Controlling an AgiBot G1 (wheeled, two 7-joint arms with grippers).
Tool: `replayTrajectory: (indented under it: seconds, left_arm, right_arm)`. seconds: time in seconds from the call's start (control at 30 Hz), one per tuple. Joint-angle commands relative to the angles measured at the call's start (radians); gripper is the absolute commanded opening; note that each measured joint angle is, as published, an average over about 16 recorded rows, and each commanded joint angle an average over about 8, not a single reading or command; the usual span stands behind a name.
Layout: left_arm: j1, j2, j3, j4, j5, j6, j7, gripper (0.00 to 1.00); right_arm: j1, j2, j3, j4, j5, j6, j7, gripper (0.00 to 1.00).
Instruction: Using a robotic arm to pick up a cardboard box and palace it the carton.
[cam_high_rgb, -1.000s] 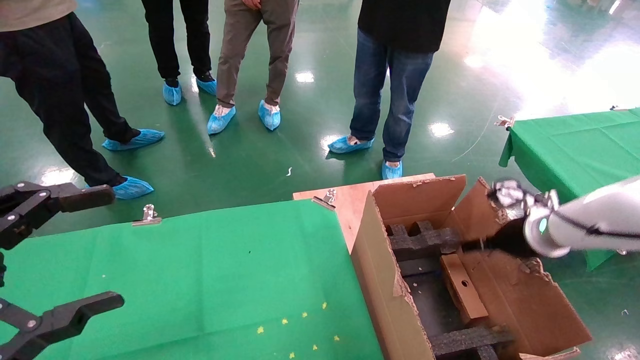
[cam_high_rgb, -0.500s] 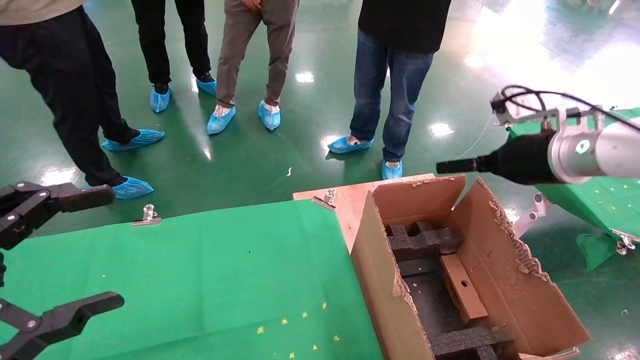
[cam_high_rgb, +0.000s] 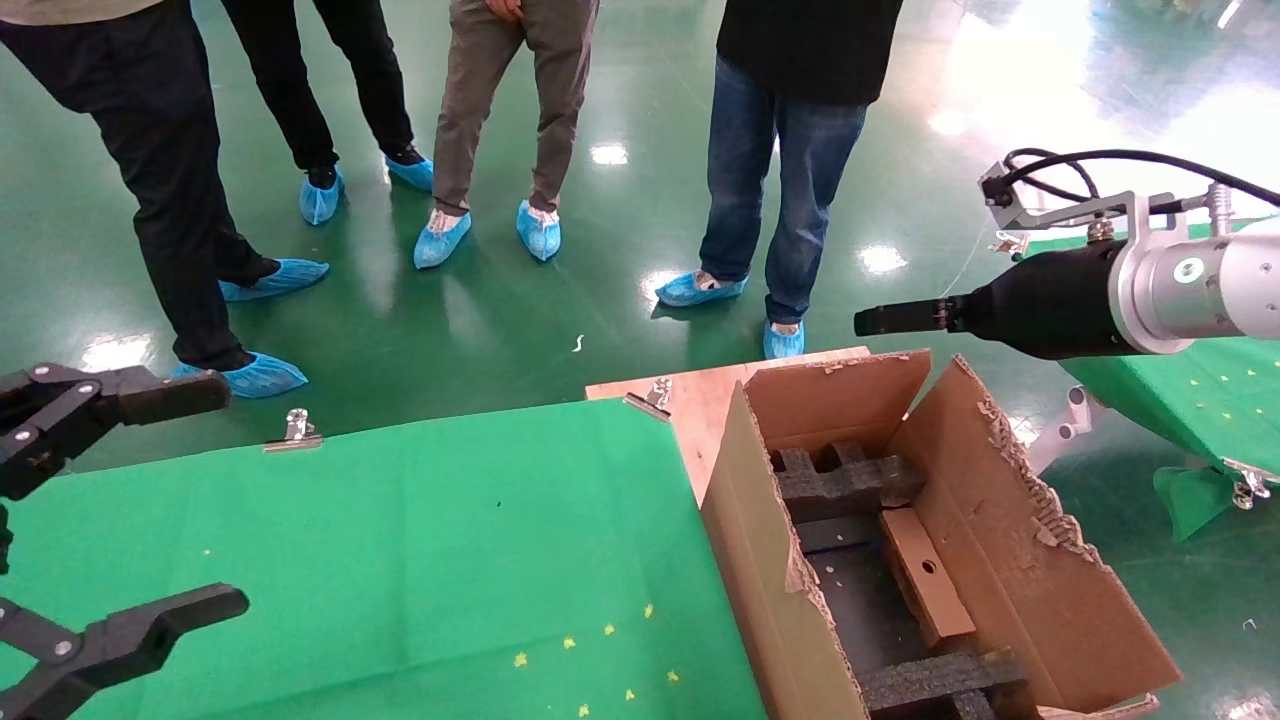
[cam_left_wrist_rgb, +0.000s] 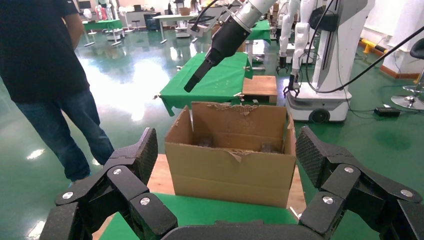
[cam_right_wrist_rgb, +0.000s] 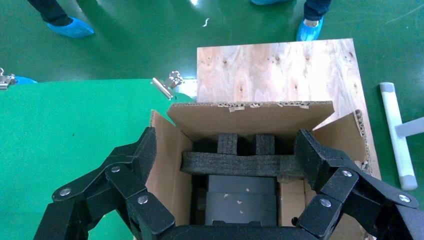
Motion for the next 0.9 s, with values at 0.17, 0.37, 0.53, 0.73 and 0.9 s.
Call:
replayTrajectory:
  seconds: [0.17, 0.37, 0.53, 0.73, 0.9]
  left_arm:
    - [0.000, 0.000, 0.000, 0.000, 0.000, 0.000, 0.000, 1.00]
    - [0.000, 0.000, 0.000, 0.000, 0.000, 0.000, 0.000, 1.00]
    - [0.000, 0.000, 0.000, 0.000, 0.000, 0.000, 0.000, 1.00]
    - [0.000, 0.000, 0.000, 0.000, 0.000, 0.000, 0.000, 1.00]
    - [0.000, 0.000, 0.000, 0.000, 0.000, 0.000, 0.000, 1.00]
  right_arm:
    - [-0.037, -0.009, 0.034, -0.006, 0.013, -0.010, -0.036, 1.00]
    - [-0.138, -0.028, 0.171, -0.010, 0.090, -0.073, -0.184, 1.00]
    - [-0.230, -0.046, 0.294, -0.015, 0.159, -0.128, -0.316, 1.00]
    - [-0.339, -0.068, 0.440, -0.020, 0.241, -0.195, -0.474, 1.00]
    - [-0.431, -0.086, 0.562, -0.024, 0.309, -0.250, -0.606, 1.00]
